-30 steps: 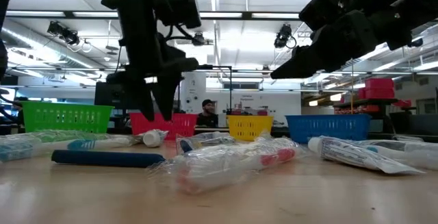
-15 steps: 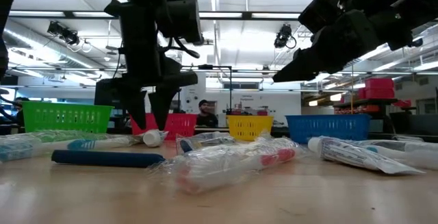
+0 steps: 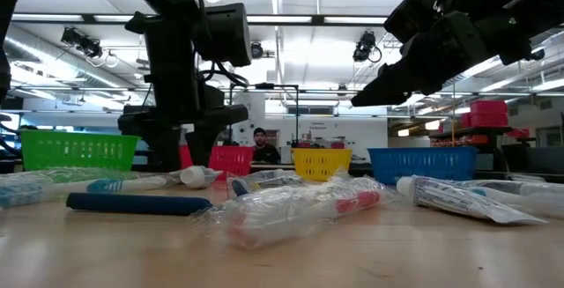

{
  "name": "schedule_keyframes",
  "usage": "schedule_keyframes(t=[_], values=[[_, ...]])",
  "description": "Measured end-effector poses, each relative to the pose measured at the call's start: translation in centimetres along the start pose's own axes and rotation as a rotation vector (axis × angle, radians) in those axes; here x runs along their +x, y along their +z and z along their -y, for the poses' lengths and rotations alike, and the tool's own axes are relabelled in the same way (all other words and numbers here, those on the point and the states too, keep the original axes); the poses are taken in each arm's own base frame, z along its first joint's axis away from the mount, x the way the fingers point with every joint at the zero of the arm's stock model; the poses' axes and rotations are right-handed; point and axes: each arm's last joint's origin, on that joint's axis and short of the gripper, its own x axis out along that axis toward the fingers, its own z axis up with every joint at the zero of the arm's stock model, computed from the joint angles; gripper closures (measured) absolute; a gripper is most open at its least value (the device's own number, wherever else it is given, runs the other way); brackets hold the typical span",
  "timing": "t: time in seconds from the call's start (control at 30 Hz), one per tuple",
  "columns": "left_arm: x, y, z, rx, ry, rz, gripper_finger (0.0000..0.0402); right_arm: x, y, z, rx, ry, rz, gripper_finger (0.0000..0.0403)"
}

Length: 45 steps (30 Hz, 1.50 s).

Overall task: Pick & Place Travel size toiletries
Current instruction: Put the white toothpaste the green bin

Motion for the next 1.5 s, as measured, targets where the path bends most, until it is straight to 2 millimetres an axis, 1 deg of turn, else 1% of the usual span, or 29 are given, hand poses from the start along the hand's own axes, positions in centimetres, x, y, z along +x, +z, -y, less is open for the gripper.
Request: schedule_keyframes(t=[0.1,0.37,0.6,0.9,1.07,1.33,1.5], values=[[0.0,0.0,0.0,0.023,0.001,-0.002,0.0216,0.0,0.0,0.0,0.0,0.0,0.0,0.0146],[0.0,0.0,0.0,0.034,0.001,-0.003,0.028,0.0,0.0,0.0,0.0,0.0,0.0,0.0161],[0.0,0.0,0.0,0.034,0.0,-0.002,0.0311,0.0,0.0,0.0,0.0,0.0,0.0,0.0155],[0.0,0.0,0.0,0.034,-0.002,-0.002,0.0318,0.0,0.0,0.0,0.0,0.0,0.0,0.0142],[-0.4,0.1,0.1,0.055,-0.004,-0.032,0.0318,0.0,0.0,0.0,0.0,-0.001,0.0,0.0145],[-2.4,1.0,0.9,0.087,0.034,-0.057,0.0318,0.0,0.0,0.0,-0.001,0.0,0.0,0.0159],[-4.8,1.5,1.2,0.124,0.136,-0.067,0.0316,0.0,0.0,0.0,-0.001,-0.001,0.0,0.0158]])
